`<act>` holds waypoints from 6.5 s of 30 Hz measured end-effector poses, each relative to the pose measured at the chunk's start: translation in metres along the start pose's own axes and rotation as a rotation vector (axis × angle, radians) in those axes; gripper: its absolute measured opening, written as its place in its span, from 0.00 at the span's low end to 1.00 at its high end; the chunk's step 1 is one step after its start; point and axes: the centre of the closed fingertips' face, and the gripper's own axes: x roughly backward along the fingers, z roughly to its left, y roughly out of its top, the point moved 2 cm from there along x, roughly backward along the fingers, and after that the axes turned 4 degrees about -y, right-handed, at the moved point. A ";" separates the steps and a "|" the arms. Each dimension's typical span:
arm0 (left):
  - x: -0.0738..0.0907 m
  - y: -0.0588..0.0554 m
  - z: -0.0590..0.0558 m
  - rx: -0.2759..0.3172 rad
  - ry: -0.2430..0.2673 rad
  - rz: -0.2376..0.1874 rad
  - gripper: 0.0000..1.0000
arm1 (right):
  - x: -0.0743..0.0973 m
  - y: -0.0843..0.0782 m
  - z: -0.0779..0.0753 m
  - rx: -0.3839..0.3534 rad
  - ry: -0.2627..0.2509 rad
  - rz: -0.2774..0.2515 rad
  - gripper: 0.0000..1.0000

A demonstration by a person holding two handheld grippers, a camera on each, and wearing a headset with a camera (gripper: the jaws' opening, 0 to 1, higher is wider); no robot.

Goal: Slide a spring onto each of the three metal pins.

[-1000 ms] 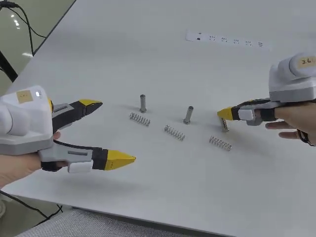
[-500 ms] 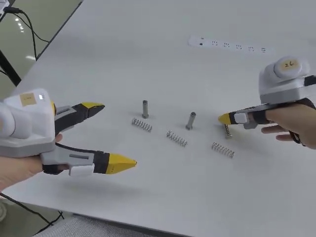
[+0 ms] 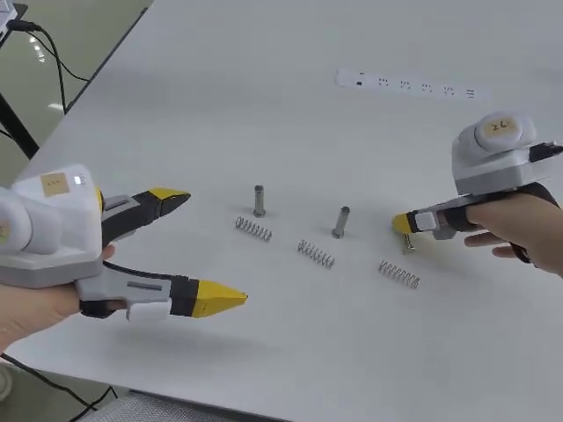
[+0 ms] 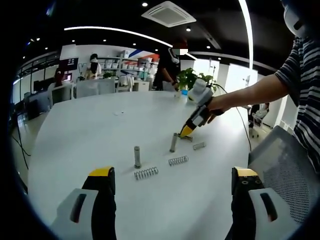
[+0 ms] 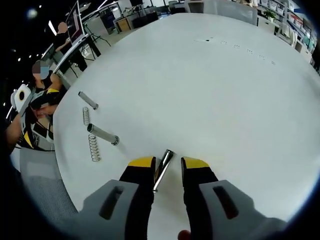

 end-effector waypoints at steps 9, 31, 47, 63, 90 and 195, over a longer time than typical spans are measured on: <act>0.000 -0.002 0.000 0.002 0.000 0.005 0.96 | -0.002 0.000 0.001 0.033 -0.029 0.022 0.17; -0.002 -0.006 -0.004 0.006 -0.009 0.010 0.96 | -0.003 -0.001 -0.001 0.033 -0.070 0.002 0.10; -0.002 -0.008 -0.005 0.009 -0.009 0.010 0.95 | 0.013 -0.001 0.002 0.057 -0.041 -0.070 0.10; -0.004 -0.007 -0.006 0.015 -0.003 0.000 0.96 | 0.022 0.004 0.004 0.052 -0.023 -0.153 0.10; -0.001 -0.004 -0.003 0.009 0.008 0.001 0.97 | 0.034 0.009 0.005 0.071 -0.032 -0.238 0.10; 0.003 -0.007 -0.005 0.024 0.025 -0.002 0.97 | 0.061 -0.020 0.017 0.034 -0.026 -0.381 0.61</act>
